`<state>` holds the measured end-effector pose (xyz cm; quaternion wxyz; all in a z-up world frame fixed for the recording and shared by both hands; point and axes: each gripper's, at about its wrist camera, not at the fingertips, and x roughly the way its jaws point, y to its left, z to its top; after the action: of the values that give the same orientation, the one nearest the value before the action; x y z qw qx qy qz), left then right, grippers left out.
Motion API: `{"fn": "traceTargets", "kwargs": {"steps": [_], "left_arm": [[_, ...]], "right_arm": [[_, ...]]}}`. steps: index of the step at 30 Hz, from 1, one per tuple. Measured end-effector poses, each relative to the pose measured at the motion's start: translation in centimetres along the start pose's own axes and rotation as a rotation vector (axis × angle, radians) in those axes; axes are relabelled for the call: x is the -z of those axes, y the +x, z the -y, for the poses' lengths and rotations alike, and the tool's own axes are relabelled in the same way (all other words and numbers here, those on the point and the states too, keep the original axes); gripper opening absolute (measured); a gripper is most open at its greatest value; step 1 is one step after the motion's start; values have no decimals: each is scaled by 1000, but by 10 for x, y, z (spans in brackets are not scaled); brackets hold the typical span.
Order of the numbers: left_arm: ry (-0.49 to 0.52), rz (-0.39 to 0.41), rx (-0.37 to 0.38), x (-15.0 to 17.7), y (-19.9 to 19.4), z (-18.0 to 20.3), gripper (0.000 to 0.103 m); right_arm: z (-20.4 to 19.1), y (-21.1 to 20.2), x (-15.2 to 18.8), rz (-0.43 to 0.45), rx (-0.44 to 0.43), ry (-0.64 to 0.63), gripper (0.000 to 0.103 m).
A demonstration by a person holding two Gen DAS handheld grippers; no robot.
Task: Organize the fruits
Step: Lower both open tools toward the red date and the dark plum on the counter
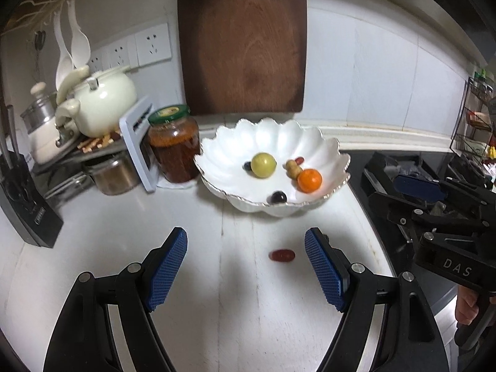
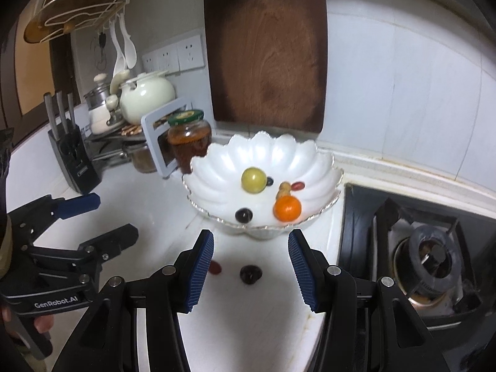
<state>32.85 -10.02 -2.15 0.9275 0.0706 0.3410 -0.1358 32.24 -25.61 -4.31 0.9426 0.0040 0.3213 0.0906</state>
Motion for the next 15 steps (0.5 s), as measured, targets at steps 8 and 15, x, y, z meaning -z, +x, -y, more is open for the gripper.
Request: {"fn": "traceTargets", "kwargs": {"steps": [8, 15], "left_arm": [[17, -17, 22, 14, 15, 4, 76], [20, -29, 58, 22, 30, 5, 71]], "right_arm": [[1, 16, 14, -63, -15, -15, 52], [2, 32, 21, -102, -41, -32, 52]]}}
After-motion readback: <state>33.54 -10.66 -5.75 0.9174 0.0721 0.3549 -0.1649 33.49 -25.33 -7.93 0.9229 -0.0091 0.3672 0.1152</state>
